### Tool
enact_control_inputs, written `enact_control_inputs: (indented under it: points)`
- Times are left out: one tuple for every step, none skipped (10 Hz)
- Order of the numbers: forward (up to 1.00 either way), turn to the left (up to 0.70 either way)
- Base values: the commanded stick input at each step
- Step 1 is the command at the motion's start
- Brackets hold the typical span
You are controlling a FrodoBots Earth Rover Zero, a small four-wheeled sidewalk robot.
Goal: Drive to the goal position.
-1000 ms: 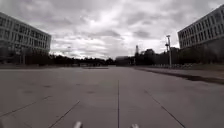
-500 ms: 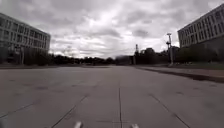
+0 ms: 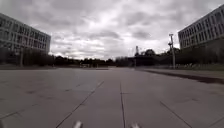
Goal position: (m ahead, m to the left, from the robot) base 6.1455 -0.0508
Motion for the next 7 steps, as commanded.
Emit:
enact_control_inputs:
  points:
    - [0.7,0.0]
    - [0.7,0.0]
    - [0.7,0.0]
    - [0.7,0.0]
    - [0.7,0.0]
    - [0.7,0.0]
    - [0.7,0.0]
